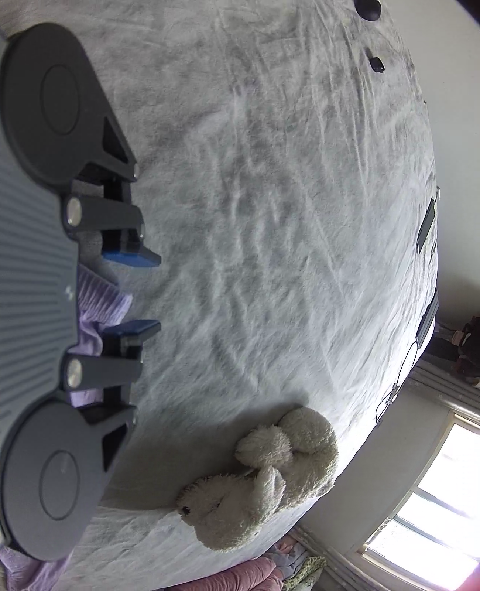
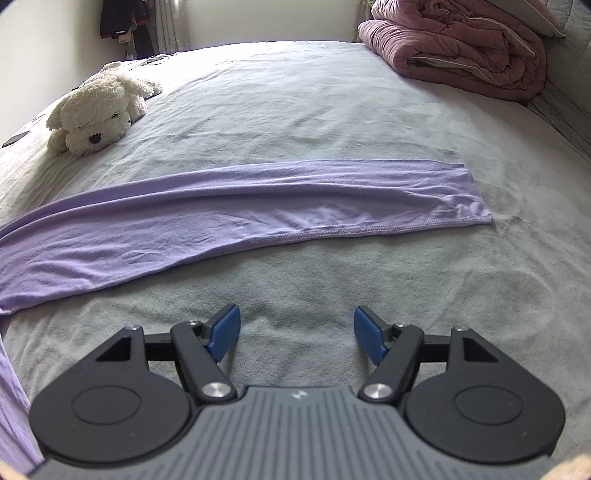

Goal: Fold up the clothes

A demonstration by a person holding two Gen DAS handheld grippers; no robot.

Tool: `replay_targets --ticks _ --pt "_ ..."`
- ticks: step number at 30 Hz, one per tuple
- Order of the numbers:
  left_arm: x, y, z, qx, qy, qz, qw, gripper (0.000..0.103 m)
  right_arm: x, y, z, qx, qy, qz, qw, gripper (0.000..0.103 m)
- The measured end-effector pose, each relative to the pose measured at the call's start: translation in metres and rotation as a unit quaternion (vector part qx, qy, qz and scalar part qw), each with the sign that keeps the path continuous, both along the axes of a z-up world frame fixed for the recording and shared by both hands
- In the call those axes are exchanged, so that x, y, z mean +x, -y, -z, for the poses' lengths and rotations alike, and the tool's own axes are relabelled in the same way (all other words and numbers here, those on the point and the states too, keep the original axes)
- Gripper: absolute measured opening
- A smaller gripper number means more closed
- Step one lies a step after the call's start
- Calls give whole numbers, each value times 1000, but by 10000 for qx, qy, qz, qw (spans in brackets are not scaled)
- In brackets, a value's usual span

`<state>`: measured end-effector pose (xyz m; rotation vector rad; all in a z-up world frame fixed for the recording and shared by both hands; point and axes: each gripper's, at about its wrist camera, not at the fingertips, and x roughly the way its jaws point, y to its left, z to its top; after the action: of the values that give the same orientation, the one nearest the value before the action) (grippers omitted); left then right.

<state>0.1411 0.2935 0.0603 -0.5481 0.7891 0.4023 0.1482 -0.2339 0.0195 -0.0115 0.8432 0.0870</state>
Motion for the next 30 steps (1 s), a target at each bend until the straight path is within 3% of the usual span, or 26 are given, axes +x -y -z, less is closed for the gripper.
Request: replay_targets --ticks 8,10,12,19,30 --pt "7 8 10 -69 -191 374 9991 34 -1 0 -1 -18 6 23 10000 71" --pt "8 14 12 137 -255 403 9988 33 -1 0 0 -25 8 27 10000 72" --pt "9 21 15 428 -367 383 9977 24 -1 -1 -1 -35 13 31 10000 72" --pt "6 31 8 1382 -340 112 9898 21 -2 -1 -1 -61 24 73 10000 72" --pt "7 21 13 1364 -351 0 9900 21 -2 3 -2 -114 50 110 9999 72"
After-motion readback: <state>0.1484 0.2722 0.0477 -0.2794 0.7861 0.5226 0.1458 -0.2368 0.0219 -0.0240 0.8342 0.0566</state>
